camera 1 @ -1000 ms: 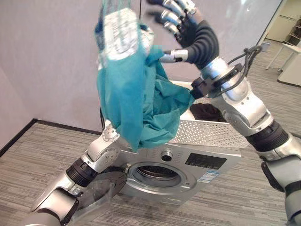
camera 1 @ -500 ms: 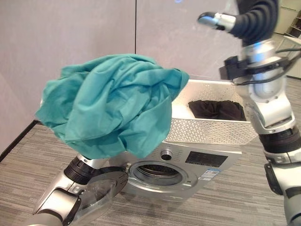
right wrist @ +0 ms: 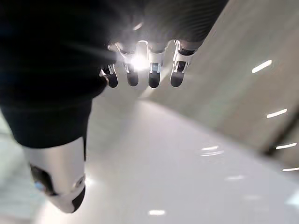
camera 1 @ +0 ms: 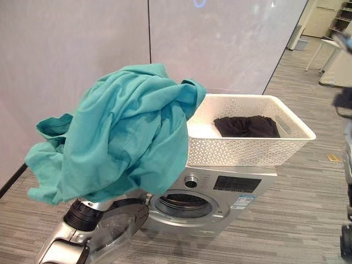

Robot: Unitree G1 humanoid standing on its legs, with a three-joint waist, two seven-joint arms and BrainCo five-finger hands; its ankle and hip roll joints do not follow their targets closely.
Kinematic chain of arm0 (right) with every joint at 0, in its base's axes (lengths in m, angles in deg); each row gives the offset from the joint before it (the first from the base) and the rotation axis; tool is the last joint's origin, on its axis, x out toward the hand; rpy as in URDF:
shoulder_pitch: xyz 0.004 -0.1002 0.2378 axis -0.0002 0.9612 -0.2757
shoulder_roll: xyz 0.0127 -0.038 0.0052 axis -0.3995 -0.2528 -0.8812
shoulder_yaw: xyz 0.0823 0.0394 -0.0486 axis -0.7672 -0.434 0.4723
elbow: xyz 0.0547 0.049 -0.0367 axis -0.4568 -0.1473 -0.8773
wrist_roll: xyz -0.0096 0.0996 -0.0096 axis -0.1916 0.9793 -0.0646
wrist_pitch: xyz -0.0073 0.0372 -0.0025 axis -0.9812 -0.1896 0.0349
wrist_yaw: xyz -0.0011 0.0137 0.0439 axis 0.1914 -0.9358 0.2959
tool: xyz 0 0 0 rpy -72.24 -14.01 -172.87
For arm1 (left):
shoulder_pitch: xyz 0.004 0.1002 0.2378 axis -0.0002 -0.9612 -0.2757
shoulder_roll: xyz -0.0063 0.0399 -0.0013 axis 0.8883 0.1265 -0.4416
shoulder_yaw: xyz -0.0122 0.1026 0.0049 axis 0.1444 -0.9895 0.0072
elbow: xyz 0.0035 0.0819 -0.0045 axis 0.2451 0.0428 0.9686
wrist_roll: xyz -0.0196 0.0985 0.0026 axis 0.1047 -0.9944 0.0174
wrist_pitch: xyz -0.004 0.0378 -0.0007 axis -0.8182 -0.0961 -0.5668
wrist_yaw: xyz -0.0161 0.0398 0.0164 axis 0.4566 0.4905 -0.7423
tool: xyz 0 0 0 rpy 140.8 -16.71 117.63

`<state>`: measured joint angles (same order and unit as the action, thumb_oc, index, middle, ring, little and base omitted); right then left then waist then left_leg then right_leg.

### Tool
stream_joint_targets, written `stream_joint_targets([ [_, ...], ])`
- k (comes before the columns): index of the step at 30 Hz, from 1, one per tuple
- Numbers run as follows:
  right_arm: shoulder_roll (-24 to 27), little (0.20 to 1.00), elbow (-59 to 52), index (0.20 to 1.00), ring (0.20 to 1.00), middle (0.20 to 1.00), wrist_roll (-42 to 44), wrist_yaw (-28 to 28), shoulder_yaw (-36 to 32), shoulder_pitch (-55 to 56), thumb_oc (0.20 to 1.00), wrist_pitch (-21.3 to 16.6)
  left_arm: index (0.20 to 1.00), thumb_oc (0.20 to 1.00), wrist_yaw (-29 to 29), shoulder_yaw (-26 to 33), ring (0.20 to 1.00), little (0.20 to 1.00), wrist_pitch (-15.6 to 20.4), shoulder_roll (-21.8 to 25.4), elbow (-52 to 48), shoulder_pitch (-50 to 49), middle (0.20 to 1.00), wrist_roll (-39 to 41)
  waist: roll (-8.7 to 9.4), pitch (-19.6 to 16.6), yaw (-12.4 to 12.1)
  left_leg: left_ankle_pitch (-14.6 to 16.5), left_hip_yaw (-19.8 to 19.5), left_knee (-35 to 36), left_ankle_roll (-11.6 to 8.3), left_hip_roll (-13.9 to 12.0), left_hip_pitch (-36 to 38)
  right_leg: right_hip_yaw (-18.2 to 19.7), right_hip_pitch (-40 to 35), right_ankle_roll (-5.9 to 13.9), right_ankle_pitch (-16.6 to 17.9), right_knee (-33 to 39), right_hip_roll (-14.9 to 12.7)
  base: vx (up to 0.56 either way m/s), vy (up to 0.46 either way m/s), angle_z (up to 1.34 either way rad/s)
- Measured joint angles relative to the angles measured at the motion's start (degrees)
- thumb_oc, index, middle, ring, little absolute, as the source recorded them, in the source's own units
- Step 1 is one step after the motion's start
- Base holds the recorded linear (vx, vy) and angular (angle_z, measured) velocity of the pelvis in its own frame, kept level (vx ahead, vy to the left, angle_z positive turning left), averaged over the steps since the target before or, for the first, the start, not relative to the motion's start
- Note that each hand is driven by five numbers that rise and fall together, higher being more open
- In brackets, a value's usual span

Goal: Grab the laundry basket,head to the washer,open it,put in the laundry and shut it.

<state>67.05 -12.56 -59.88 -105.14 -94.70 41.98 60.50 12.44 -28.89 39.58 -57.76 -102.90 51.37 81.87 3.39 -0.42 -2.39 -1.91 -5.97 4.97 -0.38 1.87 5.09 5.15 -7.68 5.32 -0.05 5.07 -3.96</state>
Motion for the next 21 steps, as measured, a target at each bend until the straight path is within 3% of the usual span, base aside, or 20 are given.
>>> stream_joint_targets([
  [5, -0.4, 1.000, 9.1, 1.000, 1.000, 1.000, 0.8, -2.4, -7.1, 10.9, 1.000, 1.9, 0.200, 0.200, -2.2, 3.2, 0.200, 0.200, 1.1, 1.4, -4.4, -6.5, 0.200, -1.6, -2.59, -0.4, 1.3, 0.2, 0.5, 0.1, 0.32, 0.1, -0.2, 0.5, 0.4, 0.03, 0.0, -0.1, -0.1, 0.00, -0.014, -0.06],
  [11, -1.8, 1.000, 28.8, 1.000, 1.000, 1.000, 6.7, -3.8, -10.6, 15.5, 1.000, 2.9, 0.200, 0.200, -3.6, 4.6, 0.200, 0.200, 1.2, 1.5, -6.1, -13.2, 0.200, -3.7, -2.88, 0.2, 1.4, 0.2, -0.1, 0.1, 0.32, -0.1, -0.2, 0.1, 0.1, -0.05, -0.2, -0.2, 0.2, -0.02, -0.011, 0.04],
  [15, -9.0, 1.000, 42.2, 1.000, 1.000, 1.000, 12.2, -4.5, -10.0, 17.7, 1.000, 2.8, 0.200, 0.200, -3.5, 3.7, 0.200, 0.200, 1.8, 1.3, -6.0, -13.4, 0.200, -3.7, -2.77, 1.7, 1.4, 0.2, -1.4, -1.4, 0.18, 0.0, -2.4, -1.1, 2.6, -0.19, -1.7, -3.1, 0.7, -0.11, -0.032, 0.16],
  [17, -14.4, 1.000, 40.4, 1.000, 1.000, 1.000, 14.0, -4.3, -8.7, 19.1, 1.000, 3.4, 0.200, 0.200, -3.4, 3.2, 0.200, 0.200, 1.8, 1.1, -5.8, -13.5, 0.200, -3.7, -3.07, 4.1, 1.7, 0.8, -1.4, -4.5, 0.08, 0.2, -5.0, -1.1, 5.2, -0.22, -2.4, -6.1, 1.1, -0.16, -0.046, 0.05],
  [19, -17.7, 1.000, 37.2, 1.000, 1.000, 1.000, 13.9, -3.1, -6.8, 20.7, 1.000, 2.5, 0.200, 0.200, -3.5, 3.2, 0.200, 0.200, 1.8, 0.9, -5.8, -13.1, 0.200, -4.3, -3.44, 6.4, 1.8, 2.4, -1.8, -9.1, -0.03, 0.5, -7.8, -1.4, 8.0, -0.38, -4.7, -11.2, 1.3, -0.13, -0.038, 0.19],
  [20, -20.6, 1.000, 38.4, 1.000, 1.000, 1.000, 14.0, -0.8, -2.7, 21.0, 1.000, 3.6, 0.200, 0.200, -3.5, 3.2, 0.200, 0.200, 1.7, 0.9, -5.1, -12.6, 0.200, -5.6, -3.32, 10.0, 1.8, 5.3, -3.0, -16.4, -0.13, 1.2, -12.0, -2.6, 12.2, -0.76, -8.4, -19.7, 1.3, -0.10, -0.011, 0.30],
  [21, -21.3, 1.000, 39.1, 1.000, 1.000, 1.000, 14.0, -0.4, -2.3, 20.8, 1.000, 3.3, 0.200, 0.200, -3.4, 3.1, 0.200, 0.200, 1.7, 0.8, -4.8, -12.7, 0.200, -5.9, -3.09, 10.5, 1.7, 5.8, -3.0, -17.9, -0.17, 1.5, -12.8, -2.6, 13.4, -0.77, -9.4, -21.8, 1.3, -0.11, -0.020, 0.32],
])
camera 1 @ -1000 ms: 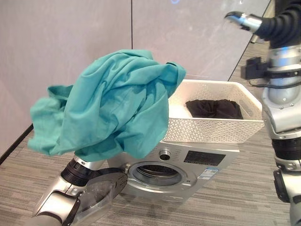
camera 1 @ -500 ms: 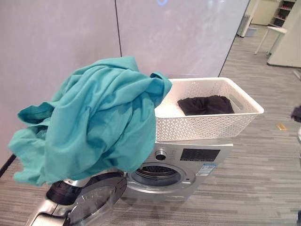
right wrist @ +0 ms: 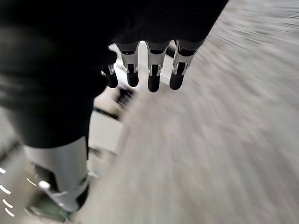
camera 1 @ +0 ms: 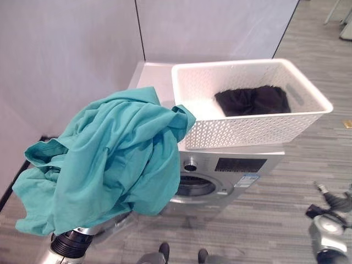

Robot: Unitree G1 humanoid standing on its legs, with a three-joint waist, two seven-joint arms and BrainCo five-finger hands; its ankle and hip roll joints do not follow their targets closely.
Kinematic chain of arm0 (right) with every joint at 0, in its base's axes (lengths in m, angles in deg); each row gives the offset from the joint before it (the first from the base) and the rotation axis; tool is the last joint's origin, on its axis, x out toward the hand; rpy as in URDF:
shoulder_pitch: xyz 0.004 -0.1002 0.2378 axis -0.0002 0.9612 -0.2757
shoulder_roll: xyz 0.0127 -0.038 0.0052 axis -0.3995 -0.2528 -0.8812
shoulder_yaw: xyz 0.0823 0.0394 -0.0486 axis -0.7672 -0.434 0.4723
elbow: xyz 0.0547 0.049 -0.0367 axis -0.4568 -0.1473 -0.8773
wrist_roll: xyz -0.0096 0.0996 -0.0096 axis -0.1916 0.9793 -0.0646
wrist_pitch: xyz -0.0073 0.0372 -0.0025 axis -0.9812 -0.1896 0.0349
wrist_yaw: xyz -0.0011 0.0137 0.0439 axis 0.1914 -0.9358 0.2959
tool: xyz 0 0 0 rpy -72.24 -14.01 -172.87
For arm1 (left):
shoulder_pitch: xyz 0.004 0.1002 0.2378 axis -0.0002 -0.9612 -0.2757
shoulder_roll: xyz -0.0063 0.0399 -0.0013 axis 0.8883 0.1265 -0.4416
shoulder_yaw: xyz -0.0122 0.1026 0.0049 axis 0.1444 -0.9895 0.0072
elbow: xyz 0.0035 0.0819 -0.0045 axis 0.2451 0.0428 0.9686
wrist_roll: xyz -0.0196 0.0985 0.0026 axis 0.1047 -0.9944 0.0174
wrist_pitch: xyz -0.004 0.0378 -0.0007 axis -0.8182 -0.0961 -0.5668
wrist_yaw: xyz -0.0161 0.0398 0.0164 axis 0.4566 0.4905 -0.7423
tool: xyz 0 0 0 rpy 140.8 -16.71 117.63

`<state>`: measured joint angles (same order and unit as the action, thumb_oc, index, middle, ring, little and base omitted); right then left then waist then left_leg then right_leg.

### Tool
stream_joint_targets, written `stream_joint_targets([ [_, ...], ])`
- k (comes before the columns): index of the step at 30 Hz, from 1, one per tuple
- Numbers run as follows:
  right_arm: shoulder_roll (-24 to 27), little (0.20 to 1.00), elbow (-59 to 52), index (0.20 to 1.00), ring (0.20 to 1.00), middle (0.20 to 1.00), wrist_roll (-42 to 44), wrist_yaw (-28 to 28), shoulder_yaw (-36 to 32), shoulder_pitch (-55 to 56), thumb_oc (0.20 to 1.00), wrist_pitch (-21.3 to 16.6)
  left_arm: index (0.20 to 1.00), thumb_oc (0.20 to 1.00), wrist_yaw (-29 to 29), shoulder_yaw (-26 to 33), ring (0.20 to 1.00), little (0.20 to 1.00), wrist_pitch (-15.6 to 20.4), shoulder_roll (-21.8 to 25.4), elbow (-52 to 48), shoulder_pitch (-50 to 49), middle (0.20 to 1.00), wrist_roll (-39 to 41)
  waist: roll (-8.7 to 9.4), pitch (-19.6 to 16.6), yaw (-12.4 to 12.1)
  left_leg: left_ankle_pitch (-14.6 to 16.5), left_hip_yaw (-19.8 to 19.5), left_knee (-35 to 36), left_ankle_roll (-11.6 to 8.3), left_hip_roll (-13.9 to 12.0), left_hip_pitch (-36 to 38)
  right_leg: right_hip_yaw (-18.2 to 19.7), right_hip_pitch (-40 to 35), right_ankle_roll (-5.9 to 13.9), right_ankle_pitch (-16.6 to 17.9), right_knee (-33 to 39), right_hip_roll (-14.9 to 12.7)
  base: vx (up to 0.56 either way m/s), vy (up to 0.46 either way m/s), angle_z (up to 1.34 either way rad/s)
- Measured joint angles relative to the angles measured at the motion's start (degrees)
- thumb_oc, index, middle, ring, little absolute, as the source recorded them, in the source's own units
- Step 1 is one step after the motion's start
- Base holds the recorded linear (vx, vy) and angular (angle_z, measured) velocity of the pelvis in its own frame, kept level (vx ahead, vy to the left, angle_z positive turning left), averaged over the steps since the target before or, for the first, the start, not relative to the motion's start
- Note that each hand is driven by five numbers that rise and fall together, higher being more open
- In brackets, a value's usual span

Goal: Grab the laundry basket,head to the washer,open it,put in the laundry and shut it.

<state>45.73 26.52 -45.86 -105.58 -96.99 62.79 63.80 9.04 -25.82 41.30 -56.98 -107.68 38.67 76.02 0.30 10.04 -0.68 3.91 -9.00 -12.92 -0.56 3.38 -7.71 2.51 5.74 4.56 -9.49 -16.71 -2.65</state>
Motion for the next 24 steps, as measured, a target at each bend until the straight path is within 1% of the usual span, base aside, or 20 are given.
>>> stream_joint_targets([
  [1, -0.4, 1.000, 1.5, 1.000, 1.000, 1.000, 0.0, 0.4, 0.8, -0.9, 1.000, -0.7, 0.200, 0.200, 0.2, 0.0, 0.200, 0.200, 0.2, -0.1, 0.0, 0.4, 0.200, -0.1, 0.67, 0.4, 0.0, 1.3, -0.1, -2.8, 0.12, 0.3, -1.7, -0.1, 1.9, -0.25, -1.7, -3.4, -0.3, -0.04, -0.014, 0.13],
  [2, -0.8, 1.000, 2.7, 1.000, 1.000, 1.000, 0.0, 1.5, 2.5, -1.8, 1.000, -0.1, 0.200, 0.200, 0.2, -0.1, 0.200, 0.200, 0.1, 0.0, 0.1, 0.7, 0.200, -0.3, 1.50, 1.4, -0.3, 3.0, -0.2, -6.3, -0.03, 0.7, -3.6, -0.4, 3.8, -0.37, -3.8, -7.4, -0.2, -0.05, -0.024, 0.15],
  [4, -1.6, 1.000, 3.1, 1.000, 1.000, 1.000, 0.0, 2.4, 3.7, -2.3, 1.000, -0.1, 0.200, 0.200, 0.6, -0.3, 0.200, 0.200, 0.0, 0.2, 0.2, 0.7, 0.200, -1.6, 1.93, 1.9, -0.6, 5.1, -0.3, -10.8, -0.08, 0.9, -6.7, -0.5, 6.7, -0.64, -5.7, -11.6, -0.1, -0.04, -0.027, 0.08],
  [5, -1.8, 1.000, 4.8, 1.000, 1.000, 1.000, 0.1, 3.5, 5.4, -3.6, 1.000, 0.0, 0.200, 0.200, 0.8, -0.4, 0.200, 0.200, 0.0, 0.2, 0.2, 1.1, 0.200, -1.7, 1.98, 2.7, -0.7, 7.0, -0.3, -14.6, 0.24, 1.1, -9.1, -0.5, 9.0, -1.05, -7.3, -15.2, -0.2, 0.00, 0.000, 0.00],
  [7, -2.8, 1.000, 8.0, 1.000, 1.000, 1.000, 1.5, 5.1, 6.8, -4.9, 1.000, -0.1, 0.200, 0.200, 1.3, -1.5, 0.200, 0.200, 0.0, -0.2, 1.0, 1.6, 0.200, -1.9, 1.84, 3.6, -1.1, 8.8, -0.2, -18.5, 0.26, 1.1, -11.1, -0.3, 11.0, -1.49, -8.9, -18.6, 0.1, -0.05, -0.007, -0.02],
  [9, -3.1, 1.000, 10.6, 1.000, 1.000, 1.000, 2.8, 5.9, 7.7, -6.0, 1.000, 0.1, 0.200, 0.200, 1.5, -2.9, 0.200, 0.200, 0.0, -0.3, 1.3, 2.4, 0.200, -2.3, 1.42, 4.5, -1.5, 9.9, -0.2, -21.1, 0.29, 1.2, -12.9, -0.3, 12.6, -1.65, -9.8, -21.0, 0.6, -0.07, -0.003, -0.01],
  [10, -2.7, 1.000, 11.9, 1.000, 1.000, 1.000, 3.9, 6.1, 9.2, -6.9, 1.000, 0.0, 0.200, 0.200, 1.6, -3.5, 0.200, 0.200, 0.0, -0.4, 1.4, 3.5, 0.200, -2.3, 1.28, 5.0, -1.5, 10.6, -0.3, -23.1, 0.40, 1.2, -14.5, -0.3, 14.1, -1.52, -10.3, -22.7, 0.6, -0.05, -0.003, 0.01],
  [11, -2.8, 1.000, 12.5, 1.000, 1.000, 1.000, 4.4, 6.5, 10.3, -8.0, 1.000, 0.2, 0.200, 0.200, 1.7, -4.2, 0.200, 0.200, 0.0, -0.7, 1.9, 4.7, 0.200, -2.3, 1.11, 6.2, -1.5, 11.2, -0.2, -25.1, 0.40, 1.3, -15.9, -0.4, 15.3, -1.76, -11.0, -24.7, 0.6, -0.08, -0.008, 0.01],
  [12, -3.0, 1.000, 12.4, 1.000, 1.000, 1.000, 4.7, 6.9, 10.6, -8.1, 1.000, 0.2, 0.200, 0.200, 1.7, -4.6, 0.200, 0.200, -0.1, -0.9, 2.2, 5.0, 0.200, -2.3, 1.04, 6.4, -1.5, 11.4, -0.2, -25.8, 0.25, 1.4, -16.6, -0.4, 15.9, -1.66, -11.1, -25.4, 0.7, -0.08, -0.008, 0.01],
  [14, -3.1, 1.000, 11.3, 1.000, 1.000, 1.000, 6.1, 8.4, 12.2, -8.6, 1.000, 0.0, 0.200, 0.200, 2.1, -5.9, 0.200, 0.200, -0.1, -3.1, 5.1, 6.3, 0.200, -2.3, 0.36, 7.8, -1.3, 12.6, -0.1, -29.4, 0.19, 1.7, -19.7, -0.3, 19.1, -1.63, -12.4, -29.1, 0.9, -0.11, 0.009, -0.02],
  [15, -3.2, 1.000, 9.6, 1.000, 1.000, 1.000, 6.4, 9.1, 13.0, -9.4, 1.000, 0.0, 0.200, 0.200, 2.7, -6.4, 0.200, 0.200, -0.4, -4.2, 6.8, 7.2, 0.200, -2.3, -0.12, 9.4, -1.3, 13.0, 0.3, -31.9, -0.02, 1.8, -22.8, -0.2, 22.5, -1.65, -13.0, -31.9, 1.0, -0.13, 0.021, -0.03],
  [17, -3.3, 1.000, 9.5, 1.000, 1.000, 1.000, 6.6, 9.7, 13.0, -11.5, 1.000, 0.0, 0.200, 0.200, 3.5, -7.0, 0.200, 0.200, -1.1, -4.1, 8.4, 8.3, 0.200, -2.5, -0.58, 11.4, -0.8, 13.4, 0.3, -34.3, -0.18, 2.2, -25.9, -0.1, 25.6, -1.63, -13.6, -34.5, 0.8, -0.10, 0.019, 0.00],
  [19, -3.3, 1.000, 9.4, 1.000, 1.000, 1.000, 7.4, 9.7, 13.7, -12.9, 1.000, 0.0, 0.200, 0.200, 3.9, -7.6, 0.200, 0.200, -1.3, -4.5, 10.0, 8.6, 0.200, -4.1, -1.00, 12.2, -0.5, 13.8, 0.5, -36.4, -0.18, 2.2, -28.7, 0.1, 28.5, -1.54, -13.9, -36.5, 1.4, -0.07, 0.016, -0.06],
  [21, -3.2, 1.000, 9.0, 1.000, 1.000, 1.000, 7.4, 9.7, 15.2, -15.4, 1.000, 0.0, 0.200, 0.200, 3.9, -7.6, 0.200, 0.200, -1.2, -4.6, 10.1, 9.4, 0.200, -4.6, -1.38, 14.4, -0.5, 14.7, 0.6, -39.0, -0.46, 1.7, -30.6, 0.2, 30.4, -1.70, -14.2, -38.8, 1.9, -0.07, 0.002, -0.14],
  [22, -3.2, 1.000, 7.3, 1.000, 1.000, 1.000, 7.4, 9.7, 15.3, -15.2, 1.000, -0.1, 0.200, 0.200, 4.2, -7.6, 0.200, 0.200, -1.2, -4.6, 10.4, 9.6, 0.200, -5.3, -1.39, 15.0, -0.5, 15.4, 1.2, -40.3, -0.22, 1.5, -32.0, 0.6, 32.2, -1.65, -14.5, -40.2, 2.5, -0.07, -0.004, -0.19],
  [24, -3.2, 1.000, 5.1, 1.000, 1.000, 1.000, 7.3, 9.7, 15.5, -15.6, 1.000, -0.4, 0.200, 0.200, 4.9, -7.5, 0.200, 0.200, -1.3, -4.6, 11.0, 9.6, 0.200, -6.5, -1.33, 15.3, -0.8, 15.8, 1.8, -42.0, -0.43, 1.1, -34.6, 1.4, 35.0, -1.71, -14.6, -42.1, 2.9, -0.09, -0.018, -0.22],
])
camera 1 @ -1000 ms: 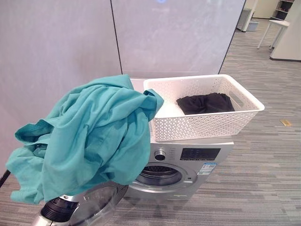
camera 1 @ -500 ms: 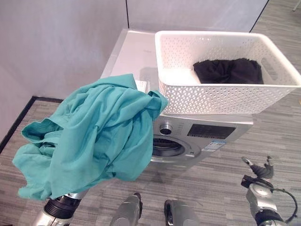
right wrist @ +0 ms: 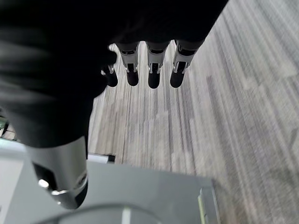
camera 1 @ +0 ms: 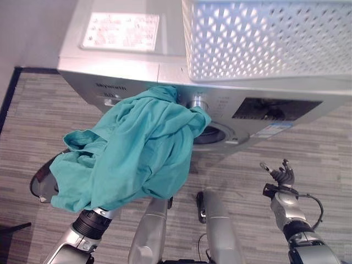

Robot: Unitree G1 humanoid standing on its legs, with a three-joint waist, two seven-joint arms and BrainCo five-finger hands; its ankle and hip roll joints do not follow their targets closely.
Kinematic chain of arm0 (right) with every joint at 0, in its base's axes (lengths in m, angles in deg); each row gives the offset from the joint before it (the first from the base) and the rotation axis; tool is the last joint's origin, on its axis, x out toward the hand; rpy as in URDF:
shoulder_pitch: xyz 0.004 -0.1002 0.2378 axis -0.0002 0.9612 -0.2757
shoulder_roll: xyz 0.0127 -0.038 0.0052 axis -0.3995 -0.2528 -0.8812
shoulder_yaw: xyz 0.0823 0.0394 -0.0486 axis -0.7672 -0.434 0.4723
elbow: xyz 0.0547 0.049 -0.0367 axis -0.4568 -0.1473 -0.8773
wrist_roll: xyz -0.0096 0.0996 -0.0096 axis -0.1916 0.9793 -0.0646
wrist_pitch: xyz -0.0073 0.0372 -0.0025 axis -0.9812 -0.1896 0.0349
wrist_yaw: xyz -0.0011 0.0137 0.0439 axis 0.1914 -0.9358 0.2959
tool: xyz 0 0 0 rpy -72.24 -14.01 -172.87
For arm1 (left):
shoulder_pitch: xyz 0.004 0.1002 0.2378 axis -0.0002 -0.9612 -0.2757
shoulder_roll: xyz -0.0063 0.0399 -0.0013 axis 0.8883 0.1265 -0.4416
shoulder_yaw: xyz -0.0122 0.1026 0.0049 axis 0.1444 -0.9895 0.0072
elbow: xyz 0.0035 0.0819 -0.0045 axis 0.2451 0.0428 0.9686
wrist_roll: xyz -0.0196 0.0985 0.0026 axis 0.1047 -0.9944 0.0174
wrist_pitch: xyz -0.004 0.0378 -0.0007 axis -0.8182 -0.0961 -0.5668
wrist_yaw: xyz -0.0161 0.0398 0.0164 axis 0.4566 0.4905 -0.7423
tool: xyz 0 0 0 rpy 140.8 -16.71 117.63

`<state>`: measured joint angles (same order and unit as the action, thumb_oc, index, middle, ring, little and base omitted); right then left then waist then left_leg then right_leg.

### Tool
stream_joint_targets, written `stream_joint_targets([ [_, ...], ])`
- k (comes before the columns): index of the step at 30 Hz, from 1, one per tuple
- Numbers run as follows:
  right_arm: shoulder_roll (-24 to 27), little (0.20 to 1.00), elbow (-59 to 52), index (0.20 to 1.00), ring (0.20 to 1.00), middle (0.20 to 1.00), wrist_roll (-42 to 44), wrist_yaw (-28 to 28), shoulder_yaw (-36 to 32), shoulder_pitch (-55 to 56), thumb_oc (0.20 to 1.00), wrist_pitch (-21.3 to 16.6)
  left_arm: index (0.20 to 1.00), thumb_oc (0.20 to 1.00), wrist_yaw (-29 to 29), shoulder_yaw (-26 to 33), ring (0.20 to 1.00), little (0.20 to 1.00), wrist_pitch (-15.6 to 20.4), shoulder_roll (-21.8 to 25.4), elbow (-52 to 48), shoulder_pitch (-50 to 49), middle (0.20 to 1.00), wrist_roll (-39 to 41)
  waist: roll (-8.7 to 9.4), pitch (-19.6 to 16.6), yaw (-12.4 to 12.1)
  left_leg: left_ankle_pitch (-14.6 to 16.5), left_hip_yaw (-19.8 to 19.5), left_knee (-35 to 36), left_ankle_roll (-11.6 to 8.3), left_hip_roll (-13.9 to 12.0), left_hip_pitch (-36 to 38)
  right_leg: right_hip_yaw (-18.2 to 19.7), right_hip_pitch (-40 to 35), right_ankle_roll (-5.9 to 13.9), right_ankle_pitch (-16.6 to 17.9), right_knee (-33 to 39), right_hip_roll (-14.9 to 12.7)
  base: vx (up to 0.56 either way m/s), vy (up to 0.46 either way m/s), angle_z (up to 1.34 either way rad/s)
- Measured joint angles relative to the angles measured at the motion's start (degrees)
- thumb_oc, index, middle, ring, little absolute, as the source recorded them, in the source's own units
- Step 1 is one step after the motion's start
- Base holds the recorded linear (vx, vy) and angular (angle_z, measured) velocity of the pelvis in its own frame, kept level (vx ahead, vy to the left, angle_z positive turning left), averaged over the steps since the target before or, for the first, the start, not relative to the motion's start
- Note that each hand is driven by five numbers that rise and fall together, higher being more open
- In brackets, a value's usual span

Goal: Grab the laundry basket,head to the washer,open it,put in the laundry and shut it.

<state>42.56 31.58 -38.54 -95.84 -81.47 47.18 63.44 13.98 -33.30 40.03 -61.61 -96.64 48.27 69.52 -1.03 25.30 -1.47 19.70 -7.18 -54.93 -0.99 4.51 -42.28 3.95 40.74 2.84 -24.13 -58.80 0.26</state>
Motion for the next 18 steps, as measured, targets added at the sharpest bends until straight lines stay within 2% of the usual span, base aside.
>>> stream_joint_targets([
  [6, 0.3, 1.000, -0.7, 1.000, 1.000, 1.000, -0.1, -0.2, 0.4, -2.7, 1.000, -0.4, 0.200, 0.200, 1.5, -1.6, 0.200, 0.200, -1.2, -1.9, 6.6, 1.5, 0.200, 0.2, -0.31, 3.4, 1.0, -0.2, 0.3, -2.9, -0.53, -0.7, -6.6, 0.6, 7.3, -0.34, 0.7, -3.2, 1.0, -0.07, -0.018, -0.10],
  [11, 0.4, 1.000, -1.3, 1.000, 1.000, 1.000, -0.1, -0.2, 0.6, -4.0, 1.000, -0.9, 0.200, 0.200, 1.9, -1.8, 0.200, 0.200, -1.2, -2.0, 8.8, 1.7, 0.200, 0.3, 0.31, 4.4, 2.1, -0.7, 0.3, -3.6, -1.41, -1.4, -12.2, 0.5, 13.6, -1.06, 1.5, -4.6, 2.0, -0.04, -0.030, -0.07],
  [18, 0.3, 1.000, -1.9, 1.000, 1.000, 1.000, 2.0, -0.2, 1.6, -5.6, 1.000, -2.5, 0.200, 0.200, 3.7, -1.6, 0.200, 0.200, -1.0, -2.3, 15.5, 3.3, 0.200, 0.4, 0.43, 4.5, 2.4, -0.7, -0.7, -4.8, -1.54, -2.4, -16.6, -0.4, 18.2, -2.17, 2.1, -5.5, 3.7, 0.01, -0.020, -0.04],
])
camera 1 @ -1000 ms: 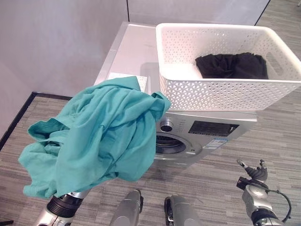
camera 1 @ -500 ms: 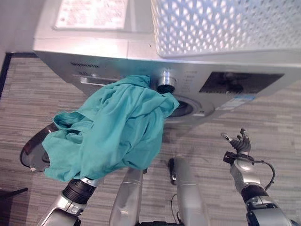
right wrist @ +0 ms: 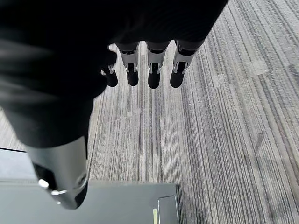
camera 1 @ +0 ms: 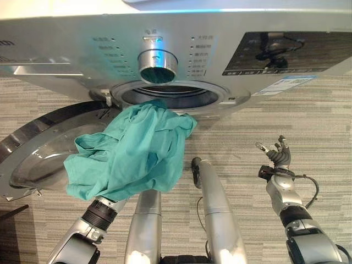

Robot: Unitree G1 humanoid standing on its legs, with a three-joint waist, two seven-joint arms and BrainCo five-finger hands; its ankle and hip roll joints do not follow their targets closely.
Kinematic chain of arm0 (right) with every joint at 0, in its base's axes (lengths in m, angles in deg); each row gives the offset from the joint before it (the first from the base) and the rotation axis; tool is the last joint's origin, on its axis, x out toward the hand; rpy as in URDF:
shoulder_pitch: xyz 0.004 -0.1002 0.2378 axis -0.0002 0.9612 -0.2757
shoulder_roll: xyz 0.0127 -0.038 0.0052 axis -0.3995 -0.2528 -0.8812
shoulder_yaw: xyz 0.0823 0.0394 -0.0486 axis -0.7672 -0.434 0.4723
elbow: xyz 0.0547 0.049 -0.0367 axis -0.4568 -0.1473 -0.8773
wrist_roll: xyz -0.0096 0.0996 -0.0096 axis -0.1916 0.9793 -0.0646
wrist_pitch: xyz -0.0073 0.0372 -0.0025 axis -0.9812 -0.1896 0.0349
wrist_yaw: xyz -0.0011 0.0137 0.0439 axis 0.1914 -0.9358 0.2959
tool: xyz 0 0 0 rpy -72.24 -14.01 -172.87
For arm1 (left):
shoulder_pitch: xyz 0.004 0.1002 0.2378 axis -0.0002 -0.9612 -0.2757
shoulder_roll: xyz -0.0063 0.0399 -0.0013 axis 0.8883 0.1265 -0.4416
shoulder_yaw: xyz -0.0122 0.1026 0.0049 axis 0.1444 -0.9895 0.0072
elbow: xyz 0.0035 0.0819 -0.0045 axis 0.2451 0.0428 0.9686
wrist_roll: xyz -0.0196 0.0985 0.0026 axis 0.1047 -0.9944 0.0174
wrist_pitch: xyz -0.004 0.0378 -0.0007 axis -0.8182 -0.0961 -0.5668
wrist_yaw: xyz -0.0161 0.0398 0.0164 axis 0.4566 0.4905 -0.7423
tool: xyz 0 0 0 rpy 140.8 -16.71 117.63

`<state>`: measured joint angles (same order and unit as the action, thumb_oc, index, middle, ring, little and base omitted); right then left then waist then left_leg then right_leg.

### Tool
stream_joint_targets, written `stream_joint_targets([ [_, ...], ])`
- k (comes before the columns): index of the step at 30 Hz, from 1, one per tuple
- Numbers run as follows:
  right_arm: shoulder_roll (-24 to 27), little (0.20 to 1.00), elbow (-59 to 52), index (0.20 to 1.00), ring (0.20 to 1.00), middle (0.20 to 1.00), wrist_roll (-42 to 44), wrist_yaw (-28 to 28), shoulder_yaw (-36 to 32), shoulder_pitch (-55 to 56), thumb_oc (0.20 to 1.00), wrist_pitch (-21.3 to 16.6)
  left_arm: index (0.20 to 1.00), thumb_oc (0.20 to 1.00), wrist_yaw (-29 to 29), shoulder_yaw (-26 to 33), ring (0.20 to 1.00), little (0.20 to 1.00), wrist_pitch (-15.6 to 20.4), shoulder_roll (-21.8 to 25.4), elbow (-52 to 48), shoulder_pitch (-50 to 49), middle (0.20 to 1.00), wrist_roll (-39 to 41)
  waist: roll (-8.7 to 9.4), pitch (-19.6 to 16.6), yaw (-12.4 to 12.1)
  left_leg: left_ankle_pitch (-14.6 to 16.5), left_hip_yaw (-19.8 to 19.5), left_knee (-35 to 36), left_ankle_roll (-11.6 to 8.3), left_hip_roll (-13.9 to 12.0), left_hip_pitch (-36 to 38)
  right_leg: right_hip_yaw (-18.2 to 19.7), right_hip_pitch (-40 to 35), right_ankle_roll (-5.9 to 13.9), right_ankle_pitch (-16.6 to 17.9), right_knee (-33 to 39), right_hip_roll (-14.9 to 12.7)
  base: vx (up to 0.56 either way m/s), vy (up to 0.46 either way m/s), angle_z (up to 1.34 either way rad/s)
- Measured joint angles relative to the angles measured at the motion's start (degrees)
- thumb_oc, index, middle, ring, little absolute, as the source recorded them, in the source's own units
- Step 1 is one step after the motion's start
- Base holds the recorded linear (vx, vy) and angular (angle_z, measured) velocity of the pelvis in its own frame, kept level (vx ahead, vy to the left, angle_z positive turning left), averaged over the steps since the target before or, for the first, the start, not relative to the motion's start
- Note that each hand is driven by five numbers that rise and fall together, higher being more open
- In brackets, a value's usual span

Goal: Grab the laundry basket,head to the washer,open it,put in the laundry and shut it.

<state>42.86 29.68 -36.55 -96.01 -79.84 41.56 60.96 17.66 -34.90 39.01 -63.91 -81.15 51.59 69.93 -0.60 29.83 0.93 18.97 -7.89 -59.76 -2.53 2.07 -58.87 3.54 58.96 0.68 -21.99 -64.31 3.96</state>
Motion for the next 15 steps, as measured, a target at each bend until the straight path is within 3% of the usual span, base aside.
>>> stream_joint_targets([
  [6, -0.3, 1.000, -8.6, 1.000, 1.000, 1.000, 6.1, 1.2, 0.2, 0.3, 1.000, -2.4, 0.200, 0.200, 2.8, 0.8, 0.200, 0.200, 0.1, -1.5, 10.9, 4.6, 0.200, 0.0, 1.24, 0.2, 0.3, 0.7, -1.6, -2.4, 0.08, -0.9, -5.0, -1.2, 4.6, -0.81, 0.5, -1.0, 1.3, 0.02, -0.018, -0.05],
  [9, -1.5, 1.000, -10.2, 1.000, 1.000, 1.000, 8.2, 1.2, 1.8, -1.9, 1.000, -3.5, 0.200, 0.200, 5.4, 2.8, 0.200, 0.200, 0.5, -3.9, 19.6, 10.6, 0.200, 2.9, 2.99, 0.4, 1.8, 0.7, -2.5, -4.1, -0.01, -1.6, -8.7, -2.2, 7.8, -1.04, 1.2, -1.6, 2.0, 0.02, -0.020, -0.08],
  [15, -2.1, 1.000, -10.5, 1.000, 1.000, 1.000, 10.8, 1.1, 3.9, -5.4, 1.000, -4.4, 0.200, 0.200, 9.1, 3.5, 0.200, 0.200, 2.1, -1.3, 31.3, 23.5, 0.200, 5.1, 6.97, 0.4, 4.6, 1.7, -2.6, -8.7, -0.58, -2.7, -14.1, -2.3, 13.2, -0.78, 1.4, -4.6, 3.5, 0.03, 0.027, -0.14],
])
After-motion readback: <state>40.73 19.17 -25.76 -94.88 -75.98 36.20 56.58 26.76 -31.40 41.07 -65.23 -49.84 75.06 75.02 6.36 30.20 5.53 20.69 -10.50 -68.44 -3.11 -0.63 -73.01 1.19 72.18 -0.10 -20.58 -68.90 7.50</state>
